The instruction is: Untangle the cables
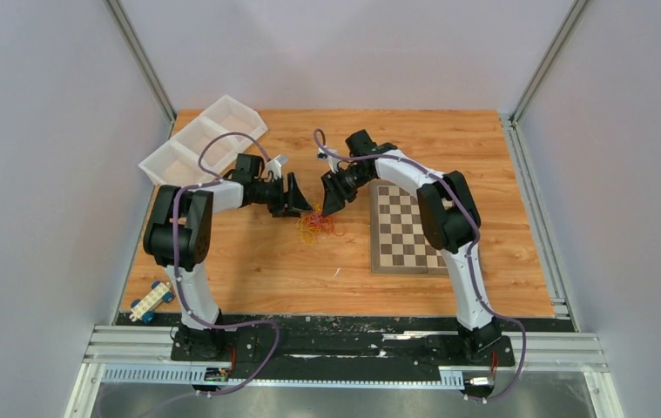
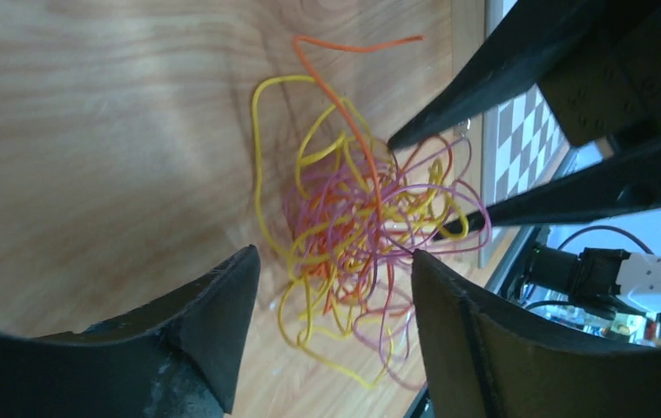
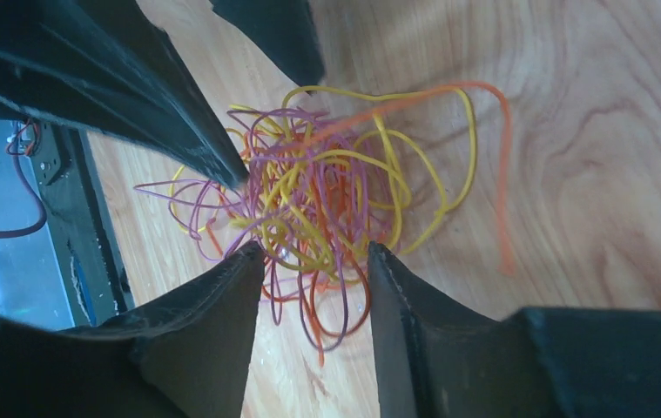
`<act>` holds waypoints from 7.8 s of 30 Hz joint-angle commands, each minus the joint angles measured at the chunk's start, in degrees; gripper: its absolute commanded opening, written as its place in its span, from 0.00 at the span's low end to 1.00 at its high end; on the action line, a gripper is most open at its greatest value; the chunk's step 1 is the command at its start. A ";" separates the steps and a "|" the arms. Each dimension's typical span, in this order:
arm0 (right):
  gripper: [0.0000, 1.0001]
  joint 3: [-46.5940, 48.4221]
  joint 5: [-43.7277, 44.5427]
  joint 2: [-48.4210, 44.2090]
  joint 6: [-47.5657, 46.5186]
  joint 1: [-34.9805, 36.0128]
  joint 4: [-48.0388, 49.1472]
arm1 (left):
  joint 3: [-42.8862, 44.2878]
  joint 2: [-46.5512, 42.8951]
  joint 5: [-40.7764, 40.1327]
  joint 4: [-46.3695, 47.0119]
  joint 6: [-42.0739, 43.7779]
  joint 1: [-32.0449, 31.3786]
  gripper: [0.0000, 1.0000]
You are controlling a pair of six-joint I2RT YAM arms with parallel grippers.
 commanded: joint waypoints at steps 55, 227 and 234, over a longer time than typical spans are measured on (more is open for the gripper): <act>0.03 -12.71 7.47 -16.46 -12.66 -15.47 -4.65 | 40.19 -28.52 0.93 14.12 -19.59 45.35 0.00; 0.98 -1.24 8.49 -16.76 -7.99 -10.40 7.48 | 58.03 8.36 -15.40 -4.21 28.95 17.77 0.87; 0.99 -1.32 17.37 -10.15 -14.99 -6.40 -5.12 | 30.87 -5.51 -1.23 -6.31 20.10 16.01 0.93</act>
